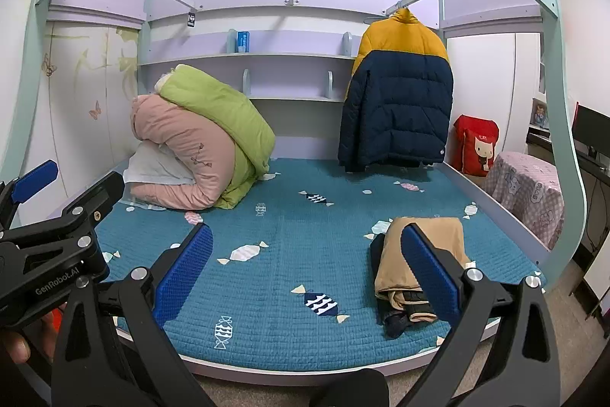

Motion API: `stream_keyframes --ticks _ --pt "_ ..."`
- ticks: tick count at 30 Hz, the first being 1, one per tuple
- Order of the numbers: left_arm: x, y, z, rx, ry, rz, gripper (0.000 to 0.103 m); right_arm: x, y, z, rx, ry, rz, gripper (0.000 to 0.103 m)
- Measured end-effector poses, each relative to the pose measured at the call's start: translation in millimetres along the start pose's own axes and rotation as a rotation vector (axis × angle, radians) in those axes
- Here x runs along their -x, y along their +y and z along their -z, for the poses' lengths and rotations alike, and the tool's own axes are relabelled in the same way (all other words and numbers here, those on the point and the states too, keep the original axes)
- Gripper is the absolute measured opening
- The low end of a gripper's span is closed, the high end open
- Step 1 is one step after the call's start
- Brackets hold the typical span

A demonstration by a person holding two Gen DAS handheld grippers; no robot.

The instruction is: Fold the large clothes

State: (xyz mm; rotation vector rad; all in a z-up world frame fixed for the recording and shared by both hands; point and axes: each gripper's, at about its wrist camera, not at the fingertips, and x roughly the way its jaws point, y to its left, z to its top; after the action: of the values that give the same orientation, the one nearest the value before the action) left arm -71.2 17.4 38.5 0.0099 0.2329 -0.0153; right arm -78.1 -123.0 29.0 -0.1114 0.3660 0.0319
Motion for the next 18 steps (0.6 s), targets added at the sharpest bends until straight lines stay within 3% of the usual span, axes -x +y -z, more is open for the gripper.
stream_keyframes --ticks 18 --pt "-2.1 1.7 -0.1 0.003 0.003 0.008 0.098 1.8 1.7 0.2 -0.001 0.001 0.005 0.096"
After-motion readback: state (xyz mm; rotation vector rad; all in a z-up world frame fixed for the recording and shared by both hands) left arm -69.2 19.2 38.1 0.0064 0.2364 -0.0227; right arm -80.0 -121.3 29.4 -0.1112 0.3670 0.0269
